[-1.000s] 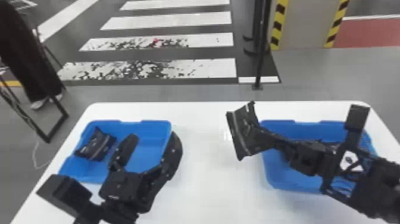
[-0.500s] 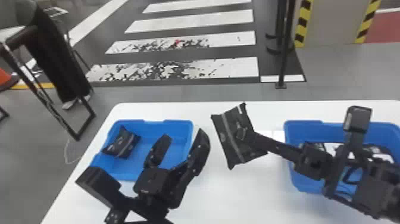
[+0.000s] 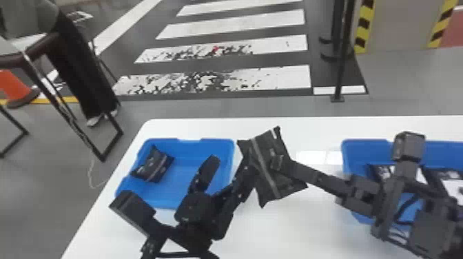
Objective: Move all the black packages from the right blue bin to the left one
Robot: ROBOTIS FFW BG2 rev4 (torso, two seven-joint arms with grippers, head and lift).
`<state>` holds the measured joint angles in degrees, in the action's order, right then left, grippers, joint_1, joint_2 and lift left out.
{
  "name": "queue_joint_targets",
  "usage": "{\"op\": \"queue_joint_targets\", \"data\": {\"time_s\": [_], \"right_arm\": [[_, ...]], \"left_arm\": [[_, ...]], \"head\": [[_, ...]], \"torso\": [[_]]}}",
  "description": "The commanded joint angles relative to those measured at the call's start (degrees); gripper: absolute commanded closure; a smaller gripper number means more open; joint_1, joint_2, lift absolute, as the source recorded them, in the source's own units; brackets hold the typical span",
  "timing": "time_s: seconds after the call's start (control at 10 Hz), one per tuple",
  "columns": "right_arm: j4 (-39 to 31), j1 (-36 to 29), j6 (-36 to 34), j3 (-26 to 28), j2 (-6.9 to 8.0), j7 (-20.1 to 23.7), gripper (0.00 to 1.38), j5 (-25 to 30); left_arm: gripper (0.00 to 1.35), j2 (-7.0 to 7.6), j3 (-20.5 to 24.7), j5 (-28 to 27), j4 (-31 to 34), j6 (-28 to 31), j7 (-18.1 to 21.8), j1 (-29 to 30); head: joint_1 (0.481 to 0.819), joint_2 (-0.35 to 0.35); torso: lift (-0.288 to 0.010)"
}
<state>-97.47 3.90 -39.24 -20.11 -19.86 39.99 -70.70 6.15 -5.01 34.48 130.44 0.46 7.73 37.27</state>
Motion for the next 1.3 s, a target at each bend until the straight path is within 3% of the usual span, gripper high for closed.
{"op": "queue_joint_targets", "data": {"time_s": [0.0, 0.5, 0.6, 0.7, 0.8, 0.9, 1.2], "right_arm": [[0.52, 0.18, -0.14, -0.22, 0.0, 0.0, 1.2, -0.03], [0.52, 0.89, -0.14, -3.31, 0.0, 0.0, 1.2, -1.4], [0.8, 0.89, -0.28, -3.65, 0.0, 0.0, 1.2, -1.51], [1.08, 1.03, -0.14, -3.65, 0.0, 0.0, 1.2, -1.85], [1.22, 0.89, -0.14, -3.65, -0.09, 0.0, 1.2, -1.85], [1.5, 0.89, 0.43, -3.65, 0.0, 0.0, 1.2, -2.08], [4.03, 2.43, 2.54, -3.65, 0.18, -0.09, 1.2, -3.0]], "left_arm": [[0.1, 0.09, -0.81, 4.25, -0.01, 0.24, 0.27, -0.28], [0.13, 0.09, -0.7, 3.45, -0.57, 2.49, 0.7, -0.71], [0.34, 0.09, -0.58, 3.22, -0.57, 2.49, 0.62, -0.71], [0.74, 0.0, -0.47, 2.31, -0.57, 1.93, 0.44, -0.71], [1.01, 0.0, -0.36, 1.05, -0.29, 1.36, 0.27, -0.57], [1.17, -0.08, -0.36, 0.02, -0.29, 0.8, 0.18, -0.57], [1.22, 0.09, -0.47, -1.23, 0.84, 3.33, 0.18, -0.57]], "head": [[0.695, 0.263], [0.695, 0.257], [0.695, 0.266], [0.695, 0.275], [0.695, 0.277], [0.695, 0.281], [0.695, 0.273]], "torso": [[-0.132], [-0.132], [-0.132], [-0.132], [-0.132], [-0.132], [-0.132]]}}
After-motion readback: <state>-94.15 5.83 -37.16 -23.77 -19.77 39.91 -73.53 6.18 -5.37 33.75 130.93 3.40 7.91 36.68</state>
